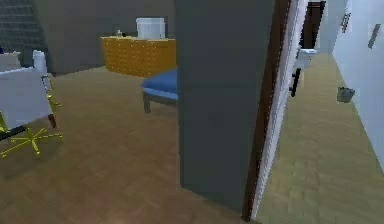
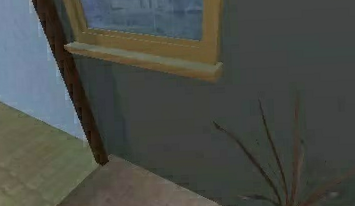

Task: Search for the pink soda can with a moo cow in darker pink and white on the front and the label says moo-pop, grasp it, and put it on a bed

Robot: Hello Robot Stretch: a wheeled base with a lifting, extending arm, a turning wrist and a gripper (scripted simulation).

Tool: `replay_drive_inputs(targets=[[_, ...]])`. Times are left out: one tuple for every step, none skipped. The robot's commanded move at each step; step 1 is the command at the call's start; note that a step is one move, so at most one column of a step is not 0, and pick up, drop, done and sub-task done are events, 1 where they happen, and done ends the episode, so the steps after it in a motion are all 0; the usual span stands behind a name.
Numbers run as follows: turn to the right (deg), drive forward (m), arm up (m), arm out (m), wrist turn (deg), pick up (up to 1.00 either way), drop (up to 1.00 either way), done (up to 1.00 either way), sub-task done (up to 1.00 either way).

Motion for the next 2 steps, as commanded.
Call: replay_drive_inputs(targets=[[9.0, 0.0, 0.0, 0.0, 0.0, 0.0, 0.0, 0.0, 0.0], [0.0, 0.15, 0.0, 0.0, 0.0, 0.0, 0.0, 0.0, 0.0]])
